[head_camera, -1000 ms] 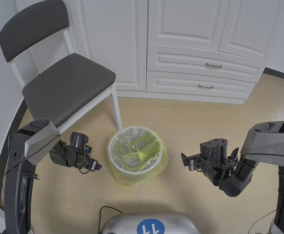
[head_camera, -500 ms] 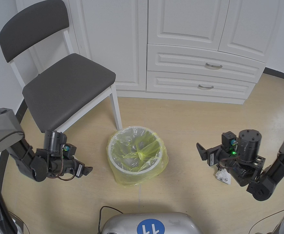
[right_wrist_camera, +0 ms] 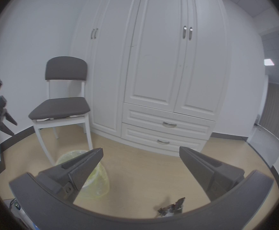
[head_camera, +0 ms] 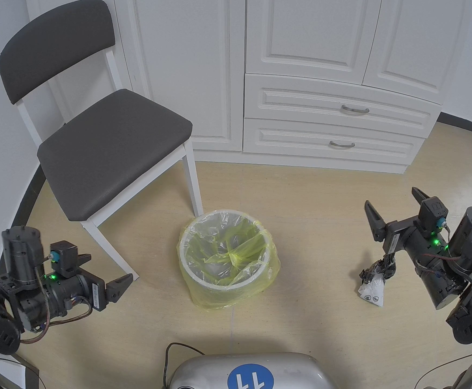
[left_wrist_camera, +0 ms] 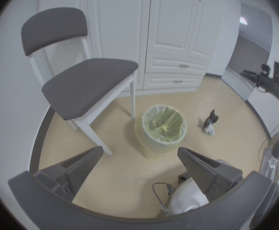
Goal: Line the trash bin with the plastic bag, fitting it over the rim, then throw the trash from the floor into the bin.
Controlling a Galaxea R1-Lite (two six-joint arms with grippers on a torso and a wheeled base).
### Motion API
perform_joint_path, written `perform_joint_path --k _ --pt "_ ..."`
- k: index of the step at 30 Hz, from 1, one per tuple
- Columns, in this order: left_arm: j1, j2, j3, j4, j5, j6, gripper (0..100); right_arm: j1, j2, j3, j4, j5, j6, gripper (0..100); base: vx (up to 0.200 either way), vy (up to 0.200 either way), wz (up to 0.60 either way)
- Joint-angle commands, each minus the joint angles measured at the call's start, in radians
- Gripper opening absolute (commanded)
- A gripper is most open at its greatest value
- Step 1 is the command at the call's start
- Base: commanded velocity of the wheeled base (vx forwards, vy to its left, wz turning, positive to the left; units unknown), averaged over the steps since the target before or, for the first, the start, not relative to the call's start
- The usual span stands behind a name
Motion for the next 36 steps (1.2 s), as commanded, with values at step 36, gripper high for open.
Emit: perform_joint_path --k 36 --pt "-0.121 -0.203 0.011 -0.188 0.021 -0.066 100 -0.004 -0.155 -0.250 0.902 -0.102 0.452 100 0.000 0.000 0.00"
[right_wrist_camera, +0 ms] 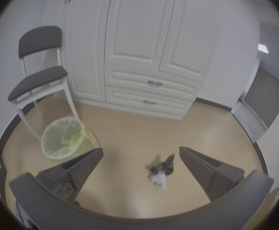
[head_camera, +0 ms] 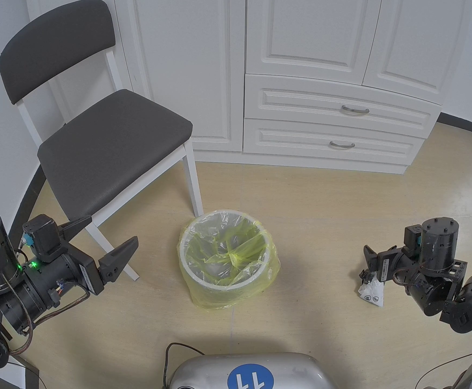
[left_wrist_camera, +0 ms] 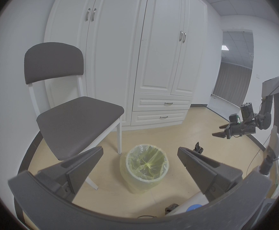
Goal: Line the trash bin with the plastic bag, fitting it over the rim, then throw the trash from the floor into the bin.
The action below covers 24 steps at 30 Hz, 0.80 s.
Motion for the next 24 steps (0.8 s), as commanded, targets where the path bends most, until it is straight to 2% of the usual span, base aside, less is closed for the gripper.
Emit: perform_joint_path --k 1,2,3,4,5,6,8,9,14,20,24 --pt "0.034 -0.031 0.010 -0.008 0.006 0.001 100 0.042 -0.235 -0.229 0.519 0.019 0.226 100 0.000 0.000 0.00" --pt "0.037 -0.031 0.010 -0.008 0.004 0.003 100 0.044 -0.259 -0.261 0.591 0.031 0.250 100 0.000 0.000 0.00" --pt "0.038 -0.032 0.010 -0.008 0.004 0.005 100 0.044 -0.265 -0.266 0.605 0.036 0.256 100 0.000 0.000 0.00" --pt "0.051 -0.034 0.003 -0.010 0.004 0.020 100 0.033 -0.324 -0.341 0.770 0.111 0.322 100 0.000 0.000 0.00" --pt "0.057 -0.035 0.000 -0.010 0.004 0.029 100 0.030 -0.344 -0.364 0.826 0.146 0.344 100 0.000 0.000 0.00" --pt "0.057 -0.035 0.000 -0.010 0.004 0.029 100 0.030 -0.344 -0.364 0.826 0.146 0.344 100 0.000 0.000 0.00" --pt "0.064 -0.044 -0.006 -0.011 0.004 0.063 100 -0.028 -0.390 -0.437 0.994 0.263 0.391 100 0.000 0.000 0.00" --pt "0.064 -0.049 -0.003 -0.011 0.004 0.077 100 -0.061 -0.390 -0.450 1.022 0.284 0.391 100 0.000 0.000 0.00" --pt "0.064 -0.061 0.006 -0.011 0.004 0.121 100 -0.189 -0.344 -0.482 1.054 0.344 0.390 100 0.000 0.000 0.00" --pt "0.066 -0.103 0.008 -0.010 0.004 0.123 100 -0.243 -0.308 -0.482 1.048 0.404 0.387 100 0.000 0.000 0.00" --pt "0.066 -0.118 0.000 -0.010 0.004 0.126 100 -0.297 -0.297 -0.490 1.044 0.467 0.373 100 0.000 0.000 0.00"
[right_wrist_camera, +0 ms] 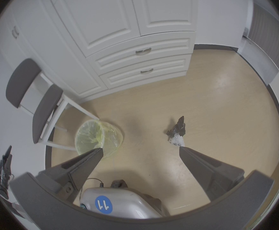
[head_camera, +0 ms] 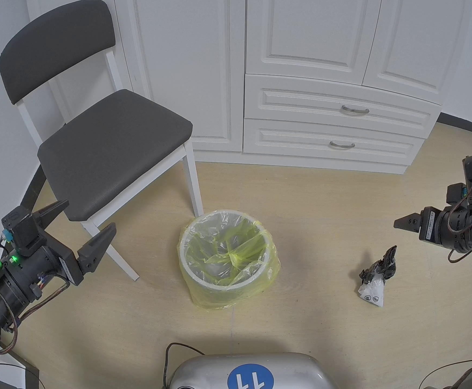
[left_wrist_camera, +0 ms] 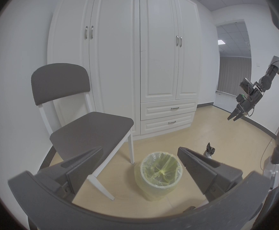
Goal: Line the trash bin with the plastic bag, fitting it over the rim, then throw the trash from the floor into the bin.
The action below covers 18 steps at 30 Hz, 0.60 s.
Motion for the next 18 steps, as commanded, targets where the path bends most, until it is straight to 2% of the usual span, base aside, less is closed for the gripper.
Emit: perform_joint_path --k 1,10,14,18 --pt "0.002 -0.030 -0.007 0.000 0.000 0.005 100 -0.065 0.005 -0.019 -0.004 0.033 -0.016 100 0.000 0.000 0.00" --pt "0.004 -0.017 -0.010 0.001 0.000 0.030 100 -0.197 0.088 -0.013 -0.059 0.119 -0.047 100 0.000 0.000 0.00" --pt "0.005 -0.024 -0.008 0.001 0.000 0.033 100 -0.276 0.152 -0.007 -0.116 0.225 -0.056 100 0.000 0.000 0.00" --pt "0.018 -0.029 -0.012 0.000 0.000 0.037 100 -0.378 0.304 -0.007 -0.171 0.326 -0.131 100 0.000 0.000 0.00"
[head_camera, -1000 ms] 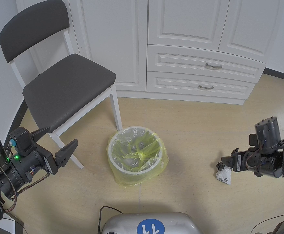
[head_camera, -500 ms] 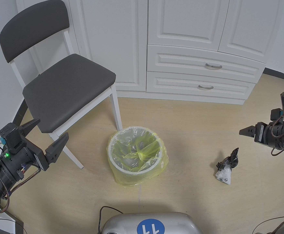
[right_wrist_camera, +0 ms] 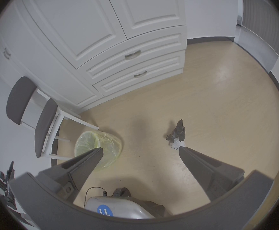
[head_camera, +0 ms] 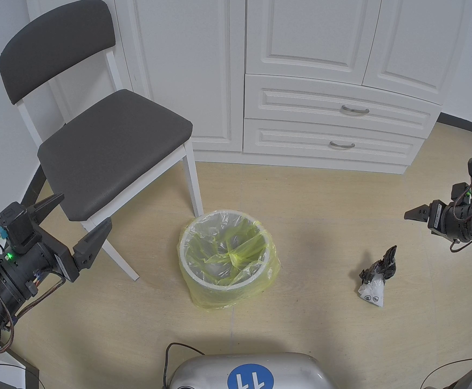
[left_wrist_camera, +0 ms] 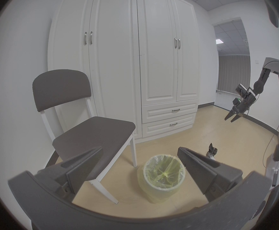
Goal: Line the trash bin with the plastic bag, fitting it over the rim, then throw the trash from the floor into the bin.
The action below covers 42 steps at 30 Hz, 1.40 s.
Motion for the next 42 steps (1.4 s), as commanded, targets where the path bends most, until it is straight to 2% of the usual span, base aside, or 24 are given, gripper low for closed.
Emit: perform_joint_path --k 1,4,5,10,17,22,28,31,32,34,42 --pt "0.010 -0.006 -0.005 -0.002 0.000 0.004 100 -0.130 0.219 0.003 -0.067 0.103 -0.081 100 0.000 0.000 0.00" --pt "0.010 -0.008 -0.006 -0.002 0.000 0.006 100 -0.147 0.258 0.001 -0.085 0.121 -0.095 100 0.000 0.000 0.00" --pt "0.021 -0.011 -0.011 -0.002 0.000 0.004 100 -0.174 0.376 -0.010 -0.158 0.149 -0.110 100 0.000 0.000 0.00" --pt "0.070 -0.005 -0.017 -0.002 0.000 0.015 100 -0.180 0.561 -0.062 -0.271 0.140 -0.102 100 0.000 0.000 0.00" --pt "0.145 0.024 -0.020 -0.002 0.000 0.040 100 -0.207 0.755 -0.212 -0.279 0.123 -0.099 100 0.000 0.000 0.00" --pt "0.157 0.032 -0.028 -0.002 -0.002 0.040 100 -0.226 0.879 -0.353 -0.260 0.083 -0.098 100 0.000 0.000 0.00" --pt "0.157 0.034 -0.026 -0.002 -0.002 0.046 100 -0.237 0.988 -0.550 -0.133 0.045 -0.098 100 0.000 0.000 0.00" --pt "0.157 0.035 -0.026 -0.002 -0.002 0.047 100 -0.237 1.002 -0.577 -0.105 0.031 -0.098 100 0.000 0.000 0.00" --pt "0.157 0.035 -0.028 -0.002 -0.002 0.053 100 -0.237 1.046 -0.675 -0.026 -0.009 -0.098 100 0.000 0.000 0.00" --pt "0.157 0.035 -0.026 -0.002 -0.002 0.057 100 -0.237 1.066 -0.726 0.019 -0.021 -0.098 100 0.000 0.000 0.00" --pt "0.157 0.035 -0.026 -0.002 -0.002 0.058 100 -0.205 1.106 -0.867 0.134 -0.020 -0.098 100 0.000 0.000 0.00"
